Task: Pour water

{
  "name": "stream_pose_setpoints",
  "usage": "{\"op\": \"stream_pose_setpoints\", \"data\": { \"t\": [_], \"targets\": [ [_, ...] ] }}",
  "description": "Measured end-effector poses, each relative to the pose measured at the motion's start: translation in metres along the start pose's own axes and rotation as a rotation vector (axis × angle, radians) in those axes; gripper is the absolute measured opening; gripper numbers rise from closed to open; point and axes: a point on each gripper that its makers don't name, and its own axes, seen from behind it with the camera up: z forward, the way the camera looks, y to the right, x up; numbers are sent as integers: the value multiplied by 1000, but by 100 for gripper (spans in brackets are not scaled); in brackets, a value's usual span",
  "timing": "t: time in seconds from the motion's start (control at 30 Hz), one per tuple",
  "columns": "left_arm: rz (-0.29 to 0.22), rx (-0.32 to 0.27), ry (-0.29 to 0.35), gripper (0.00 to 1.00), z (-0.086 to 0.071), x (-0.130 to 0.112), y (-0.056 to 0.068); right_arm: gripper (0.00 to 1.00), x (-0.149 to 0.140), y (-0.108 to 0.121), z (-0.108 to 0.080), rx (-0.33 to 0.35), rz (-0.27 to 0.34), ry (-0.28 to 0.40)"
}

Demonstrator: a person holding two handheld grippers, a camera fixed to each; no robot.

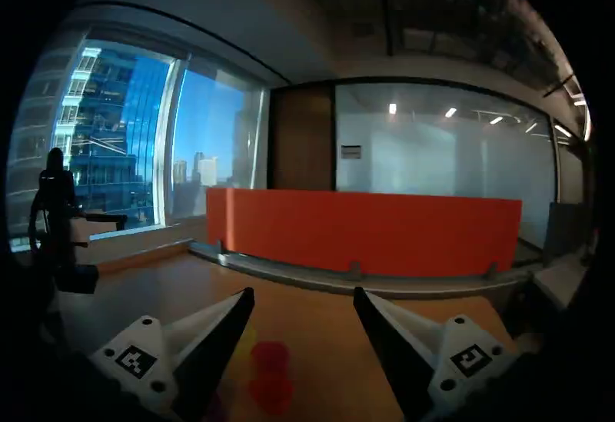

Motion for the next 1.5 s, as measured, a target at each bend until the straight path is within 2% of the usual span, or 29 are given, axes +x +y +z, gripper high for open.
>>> {"op": "stream_pose_setpoints", "data": {
  "t": [0.17, 0.27, 0.4, 0.6, 0.77, 1.07, 1.5],
  "targets": [
    [-21, -71, -13, 92, 0, 1, 11, 100, 5, -14, -2, 62, -24, 9],
    [-21, -88, -12, 92, 1, 2, 11, 100, 3, -18, -1, 78, -30, 5],
    [-1, -98, -19, 92, 2, -1, 11, 100, 3, -21, 0, 97, -34, -2],
    [35, -138, -40, 92, 1, -9, 22, 100, 4, -24, 0, 117, -31, -8],
    [48, -179, -63, 92, 1, -23, 31, 100, 0, -25, -1, 137, -24, -28],
    [53, -235, -100, 92, 3, -48, 42, 100, -12, -31, 1, 167, -21, -52],
    [56, -290, -171, 92, 11, -94, 51, 100, -30, -48, 10, 220, -35, -91]
  ]
}}
